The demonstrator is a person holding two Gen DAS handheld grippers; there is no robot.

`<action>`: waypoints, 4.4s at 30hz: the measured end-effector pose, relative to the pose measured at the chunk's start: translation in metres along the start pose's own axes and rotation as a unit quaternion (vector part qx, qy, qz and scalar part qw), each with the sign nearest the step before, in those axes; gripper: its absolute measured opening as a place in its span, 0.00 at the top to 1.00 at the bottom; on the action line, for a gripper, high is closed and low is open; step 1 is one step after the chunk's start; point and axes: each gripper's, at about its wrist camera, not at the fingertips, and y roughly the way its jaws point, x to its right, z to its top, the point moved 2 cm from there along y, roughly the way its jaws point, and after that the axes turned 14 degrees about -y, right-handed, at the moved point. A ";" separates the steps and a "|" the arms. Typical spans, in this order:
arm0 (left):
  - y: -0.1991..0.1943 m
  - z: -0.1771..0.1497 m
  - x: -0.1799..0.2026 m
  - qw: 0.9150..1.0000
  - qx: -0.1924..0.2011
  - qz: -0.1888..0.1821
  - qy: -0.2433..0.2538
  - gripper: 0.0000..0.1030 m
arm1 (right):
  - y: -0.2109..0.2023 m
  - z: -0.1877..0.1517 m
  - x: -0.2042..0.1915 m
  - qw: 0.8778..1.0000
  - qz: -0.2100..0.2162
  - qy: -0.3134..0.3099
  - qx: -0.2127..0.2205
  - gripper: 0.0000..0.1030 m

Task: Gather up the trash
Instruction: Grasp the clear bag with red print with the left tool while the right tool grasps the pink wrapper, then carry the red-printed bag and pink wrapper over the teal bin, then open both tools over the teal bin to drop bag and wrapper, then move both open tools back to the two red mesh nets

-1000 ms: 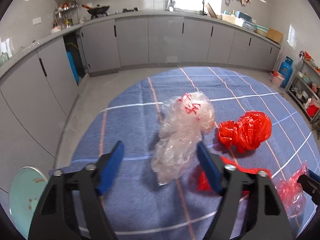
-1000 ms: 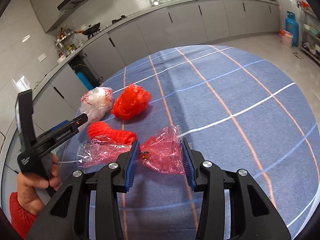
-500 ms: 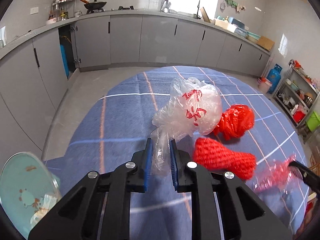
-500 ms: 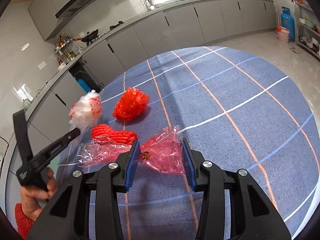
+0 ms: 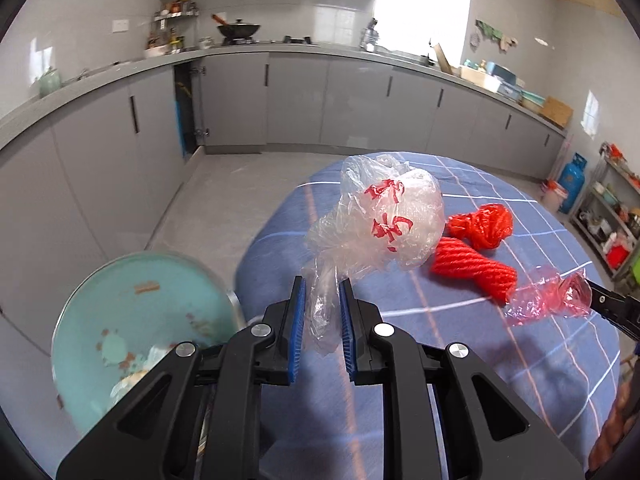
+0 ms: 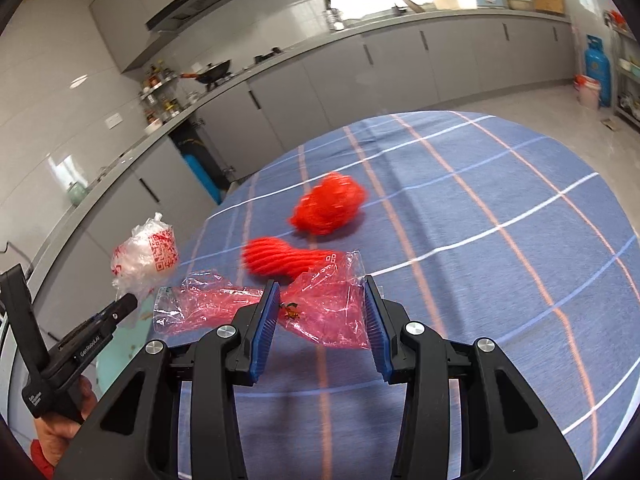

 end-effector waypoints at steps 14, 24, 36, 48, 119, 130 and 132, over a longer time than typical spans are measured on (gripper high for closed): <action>-0.060 -0.002 -0.086 0.996 0.039 0.053 -0.053 0.84 | 0.007 0.004 -0.098 0.995 0.059 -0.081 0.002 0.59; -0.079 -0.007 -0.149 0.989 0.047 0.097 -0.099 0.84 | 0.025 0.011 -0.163 0.987 0.090 -0.129 0.002 0.59; -0.064 -0.009 -0.178 0.983 0.026 0.137 -0.120 0.84 | 0.062 0.015 -0.238 0.975 0.096 -0.199 0.004 0.59; -0.047 -0.016 -0.187 0.981 0.001 0.149 -0.125 0.84 | 0.099 0.003 -0.269 0.969 0.084 -0.230 -0.019 0.59; -0.073 -0.015 -0.067 0.988 0.060 0.142 -0.017 0.06 | 0.015 -0.007 -0.080 0.996 -0.014 -0.076 0.033 0.27; -0.050 -0.018 -0.006 0.994 0.039 0.095 0.024 0.06 | 0.007 -0.013 -0.032 0.998 -0.045 -0.041 0.028 0.27; -0.044 -0.020 0.004 0.995 0.033 0.087 0.030 0.06 | 0.006 -0.015 -0.023 0.998 -0.051 -0.038 0.026 0.27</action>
